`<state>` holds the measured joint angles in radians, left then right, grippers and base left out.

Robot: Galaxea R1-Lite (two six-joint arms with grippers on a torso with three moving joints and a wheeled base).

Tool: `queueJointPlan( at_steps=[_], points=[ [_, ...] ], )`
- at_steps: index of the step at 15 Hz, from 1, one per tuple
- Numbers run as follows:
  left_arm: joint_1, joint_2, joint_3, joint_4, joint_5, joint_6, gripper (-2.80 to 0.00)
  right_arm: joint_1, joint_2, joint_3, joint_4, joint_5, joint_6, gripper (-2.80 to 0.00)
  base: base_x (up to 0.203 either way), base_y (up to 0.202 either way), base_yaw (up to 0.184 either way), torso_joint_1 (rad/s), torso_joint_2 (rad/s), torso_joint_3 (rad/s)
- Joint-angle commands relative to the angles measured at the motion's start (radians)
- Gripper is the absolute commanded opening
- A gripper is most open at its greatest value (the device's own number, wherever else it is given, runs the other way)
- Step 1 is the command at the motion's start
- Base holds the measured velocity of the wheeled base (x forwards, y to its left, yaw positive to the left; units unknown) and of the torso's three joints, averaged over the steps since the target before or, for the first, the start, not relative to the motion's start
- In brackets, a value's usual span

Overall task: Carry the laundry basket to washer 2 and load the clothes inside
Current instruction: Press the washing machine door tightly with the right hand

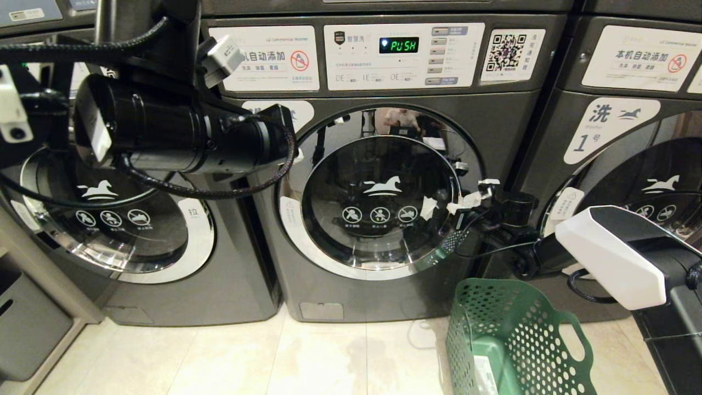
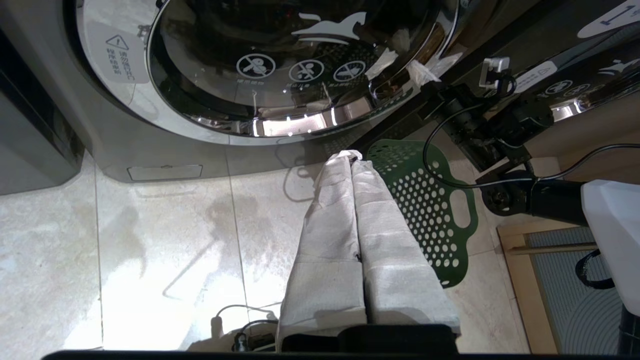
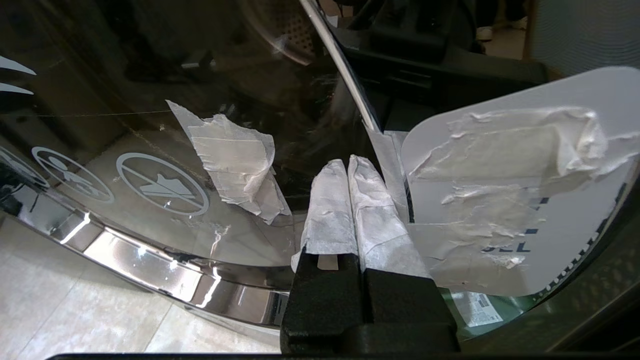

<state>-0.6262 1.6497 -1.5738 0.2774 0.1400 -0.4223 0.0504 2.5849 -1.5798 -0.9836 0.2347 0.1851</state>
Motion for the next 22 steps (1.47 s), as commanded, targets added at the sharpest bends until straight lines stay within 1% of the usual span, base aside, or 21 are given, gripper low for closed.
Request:
queueJointPlan(
  at_steps=[1, 9, 15, 18, 22],
  points=[
    [0.000, -0.008, 0.012, 0.000, 0.001, -0.003, -2.80, -0.001, 0.021, -0.012, -0.001, -0.009, 0.001, -2.80, 0.000, 0.000, 0.000, 0.000, 0.00, 0.000],
    [-0.001, -0.005, 0.011, -0.006, 0.000, -0.003, -2.80, -0.044, 0.033, -0.065, 0.003, -0.030, -0.014, -2.80, 0.000, 0.000, 0.000, 0.000, 0.00, 0.000],
    [0.000, -0.008, 0.012, -0.007, 0.001, -0.003, -2.80, -0.048, 0.047, -0.086, 0.005, -0.031, -0.017, -2.80, 0.000, 0.000, 0.000, 0.000, 0.00, 0.000],
    [0.000, -0.010, 0.012, -0.007, 0.001, -0.003, -2.80, -0.054, 0.073, -0.141, 0.005, -0.031, -0.020, -2.80, 0.000, 0.000, 0.000, 0.000, 0.00, 0.000],
    [-0.003, -0.011, 0.012, -0.007, 0.027, -0.004, -2.80, -0.072, 0.080, -0.166, 0.021, -0.031, -0.021, -2.80, 0.000, 0.000, 0.000, 0.000, 0.00, 0.000]
  ],
)
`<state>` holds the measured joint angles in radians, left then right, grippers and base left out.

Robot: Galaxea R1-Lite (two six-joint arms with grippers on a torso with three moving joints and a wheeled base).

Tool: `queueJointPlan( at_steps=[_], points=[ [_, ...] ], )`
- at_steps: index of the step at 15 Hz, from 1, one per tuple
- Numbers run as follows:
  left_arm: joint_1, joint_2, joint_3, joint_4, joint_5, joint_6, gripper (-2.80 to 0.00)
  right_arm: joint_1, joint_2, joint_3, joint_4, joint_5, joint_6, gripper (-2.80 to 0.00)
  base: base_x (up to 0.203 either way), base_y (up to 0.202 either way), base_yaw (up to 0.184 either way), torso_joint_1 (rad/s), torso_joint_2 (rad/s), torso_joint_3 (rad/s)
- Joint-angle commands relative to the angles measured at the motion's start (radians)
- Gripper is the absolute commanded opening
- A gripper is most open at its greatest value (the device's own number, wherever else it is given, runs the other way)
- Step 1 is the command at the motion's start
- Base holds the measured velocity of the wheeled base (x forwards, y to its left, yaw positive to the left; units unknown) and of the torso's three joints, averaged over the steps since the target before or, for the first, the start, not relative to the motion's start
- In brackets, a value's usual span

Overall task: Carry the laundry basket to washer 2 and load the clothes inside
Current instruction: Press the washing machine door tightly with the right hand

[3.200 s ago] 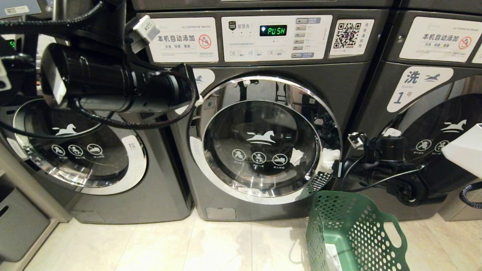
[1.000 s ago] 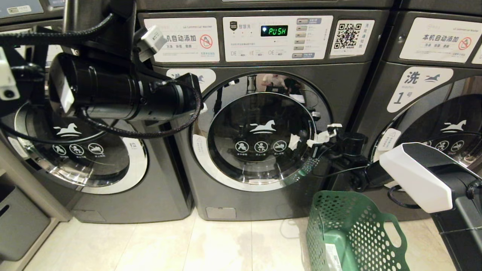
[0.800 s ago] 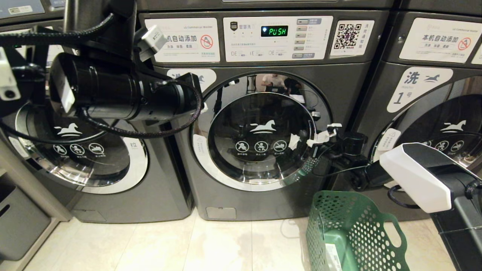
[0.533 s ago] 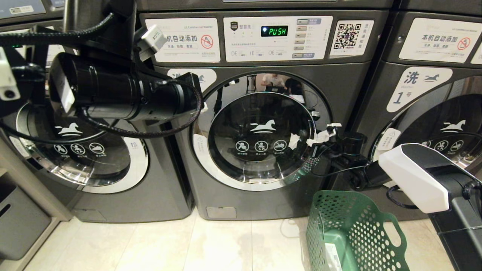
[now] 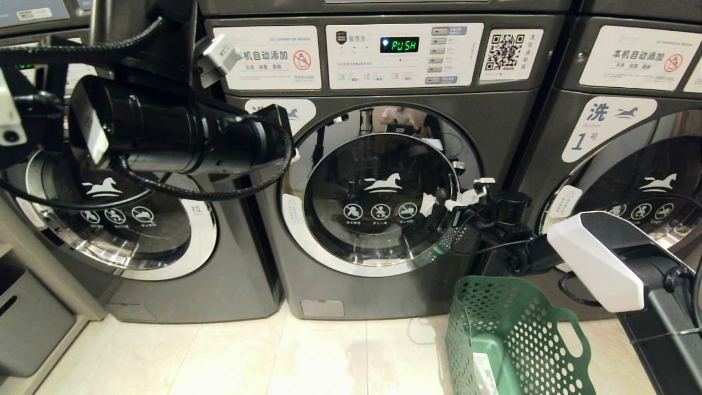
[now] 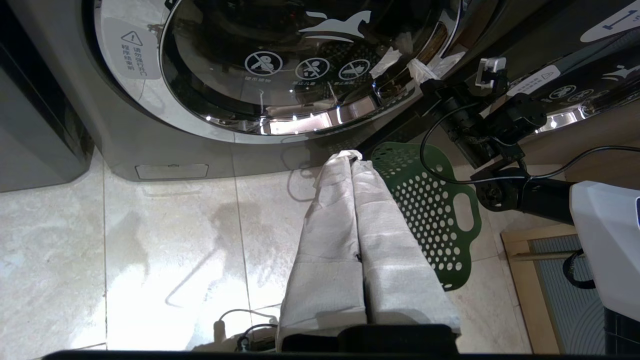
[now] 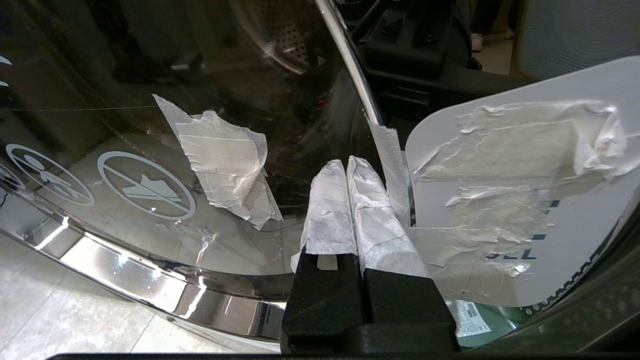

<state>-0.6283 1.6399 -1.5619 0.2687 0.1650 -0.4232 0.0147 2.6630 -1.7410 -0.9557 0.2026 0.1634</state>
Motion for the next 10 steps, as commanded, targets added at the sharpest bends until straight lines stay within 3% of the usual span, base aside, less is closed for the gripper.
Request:
queueJointPlan(
  at_steps=[1, 10],
  points=[
    [-0.002, -0.002, 0.000, 0.001, 0.002, -0.003, -2.80, -0.039, 0.002, -0.002, -0.008, 0.001, 0.001, -2.80, 0.000, 0.000, 0.000, 0.000, 0.00, 0.000],
    [-0.010, 0.000, -0.001, 0.001, 0.004, -0.003, -2.80, -0.087, 0.028, -0.058, 0.014, -0.015, -0.038, -2.80, 0.000, 0.000, 0.000, 0.000, 0.00, 0.000]
  ],
)
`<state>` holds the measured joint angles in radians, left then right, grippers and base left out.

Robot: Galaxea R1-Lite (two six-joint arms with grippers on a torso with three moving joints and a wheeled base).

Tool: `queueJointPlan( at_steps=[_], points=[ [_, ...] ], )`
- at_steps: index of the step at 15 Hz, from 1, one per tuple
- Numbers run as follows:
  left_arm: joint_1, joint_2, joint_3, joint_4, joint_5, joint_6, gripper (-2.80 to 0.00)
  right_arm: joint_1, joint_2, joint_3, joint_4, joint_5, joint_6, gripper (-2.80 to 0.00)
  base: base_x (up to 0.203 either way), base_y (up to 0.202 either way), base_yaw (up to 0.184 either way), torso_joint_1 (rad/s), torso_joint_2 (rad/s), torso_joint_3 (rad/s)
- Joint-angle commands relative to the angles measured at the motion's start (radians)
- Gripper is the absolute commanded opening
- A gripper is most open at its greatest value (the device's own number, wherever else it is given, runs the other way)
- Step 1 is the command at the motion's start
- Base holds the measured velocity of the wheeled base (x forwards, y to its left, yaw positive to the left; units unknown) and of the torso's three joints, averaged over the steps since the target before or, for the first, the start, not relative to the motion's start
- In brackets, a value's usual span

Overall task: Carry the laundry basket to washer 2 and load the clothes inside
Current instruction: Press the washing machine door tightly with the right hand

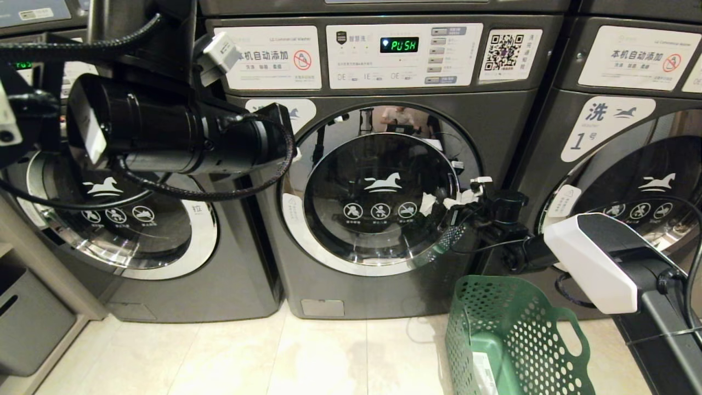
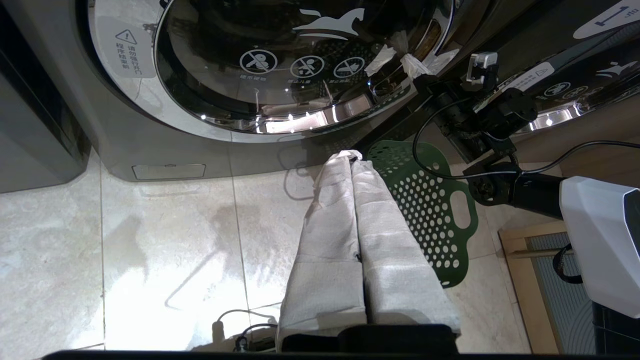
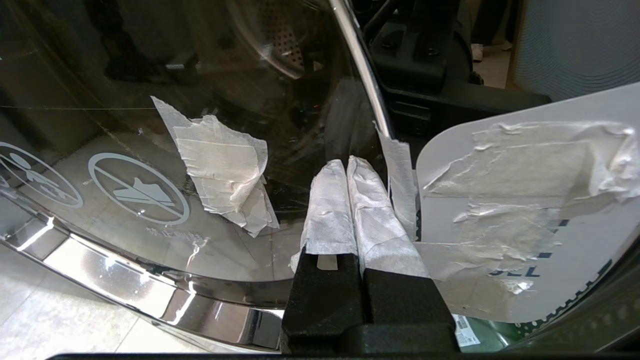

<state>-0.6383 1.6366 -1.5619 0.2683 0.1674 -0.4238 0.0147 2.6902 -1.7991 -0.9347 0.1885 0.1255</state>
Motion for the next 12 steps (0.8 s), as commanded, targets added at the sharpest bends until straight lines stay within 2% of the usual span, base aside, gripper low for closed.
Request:
queueJointPlan(
  at_steps=[1, 3, 8, 12],
  points=[
    [-0.003, 0.003, -0.001, 0.002, 0.001, -0.003, -2.80, -0.087, -0.003, 0.006, -0.008, -0.006, -0.004, -2.80, 0.000, 0.000, 0.000, 0.000, 0.00, 0.000],
    [-0.011, 0.006, -0.004, 0.002, 0.001, -0.001, -2.80, -0.087, -0.034, 0.054, -0.008, -0.005, -0.004, -2.80, 0.000, 0.000, 0.000, 0.000, 0.00, 0.000],
    [-0.015, 0.001, -0.009, 0.003, 0.001, -0.001, -2.80, -0.086, -0.173, 0.311, -0.010, 0.045, 0.005, -2.80, 0.000, 0.000, 0.000, 0.000, 0.00, 0.000],
    [-0.015, -0.007, -0.009, 0.007, 0.001, -0.001, -2.80, -0.082, -0.202, 0.338, -0.042, 0.055, 0.004, -2.80, 0.000, 0.000, 0.000, 0.000, 0.00, 0.000]
  ],
)
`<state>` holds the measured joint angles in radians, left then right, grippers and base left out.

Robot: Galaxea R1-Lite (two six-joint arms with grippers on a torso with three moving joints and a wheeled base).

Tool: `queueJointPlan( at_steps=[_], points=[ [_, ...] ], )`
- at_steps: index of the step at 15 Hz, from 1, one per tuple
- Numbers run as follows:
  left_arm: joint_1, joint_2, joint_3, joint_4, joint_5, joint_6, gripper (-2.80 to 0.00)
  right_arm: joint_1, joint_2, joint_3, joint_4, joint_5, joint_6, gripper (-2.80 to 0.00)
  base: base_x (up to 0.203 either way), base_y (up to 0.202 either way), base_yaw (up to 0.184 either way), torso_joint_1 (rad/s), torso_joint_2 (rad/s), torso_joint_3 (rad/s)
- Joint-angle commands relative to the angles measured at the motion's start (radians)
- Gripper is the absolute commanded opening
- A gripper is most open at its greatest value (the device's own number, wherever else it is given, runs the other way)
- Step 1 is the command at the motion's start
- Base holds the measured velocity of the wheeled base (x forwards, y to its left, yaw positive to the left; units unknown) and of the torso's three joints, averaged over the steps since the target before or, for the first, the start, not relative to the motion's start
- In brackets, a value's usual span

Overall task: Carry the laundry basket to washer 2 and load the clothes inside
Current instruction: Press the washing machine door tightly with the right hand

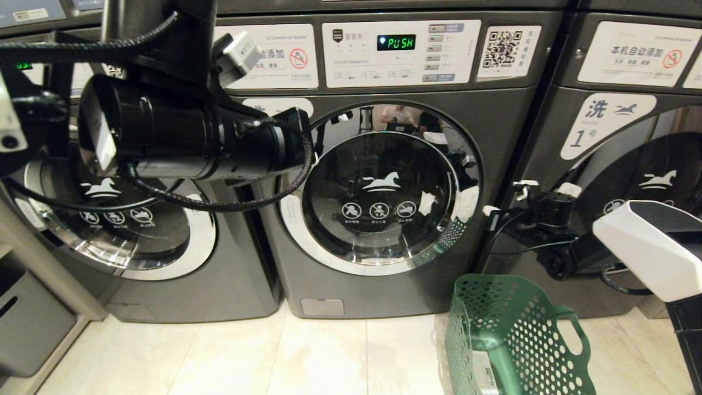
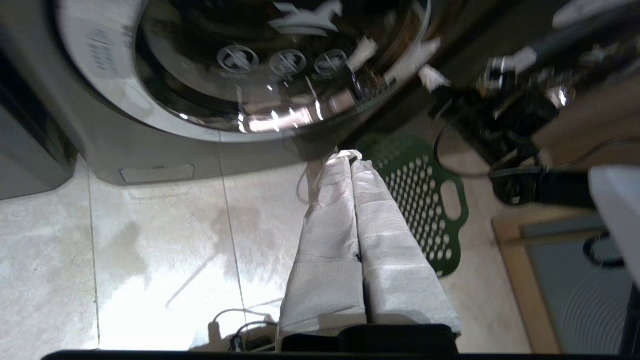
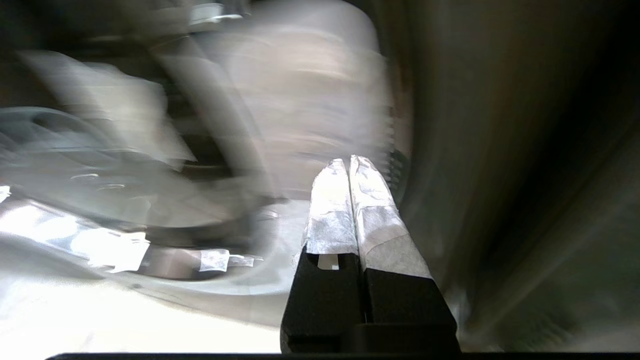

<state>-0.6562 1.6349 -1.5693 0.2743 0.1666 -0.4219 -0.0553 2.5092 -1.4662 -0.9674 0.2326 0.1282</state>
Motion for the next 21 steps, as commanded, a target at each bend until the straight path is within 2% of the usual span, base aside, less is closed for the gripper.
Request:
queueJointPlan(
  at_steps=[1, 6, 12, 21],
  points=[
    [0.002, -0.006, 0.000, 0.002, 0.002, -0.003, -2.80, -0.008, -0.021, 0.007, -0.008, 0.011, 0.003, -2.80, 0.000, 0.000, 0.000, 0.000, 0.00, 0.000],
    [0.001, -0.006, 0.000, 0.005, 0.004, -0.003, -2.80, 0.000, -0.038, 0.079, -0.024, 0.033, 0.006, -2.80, 0.000, 0.000, 0.000, 0.000, 0.00, 0.000],
    [0.001, -0.006, 0.005, 0.005, 0.033, -0.005, -2.80, 0.058, -0.036, 0.071, -0.056, 0.056, 0.035, -2.80, 0.000, 0.000, 0.000, 0.000, 0.00, 0.000],
    [0.001, 0.000, 0.006, 0.000, 0.034, -0.005, -2.80, 0.086, 0.052, -0.136, -0.036, 0.043, 0.039, -2.80, 0.000, 0.000, 0.000, 0.000, 0.00, 0.000]
  ],
)
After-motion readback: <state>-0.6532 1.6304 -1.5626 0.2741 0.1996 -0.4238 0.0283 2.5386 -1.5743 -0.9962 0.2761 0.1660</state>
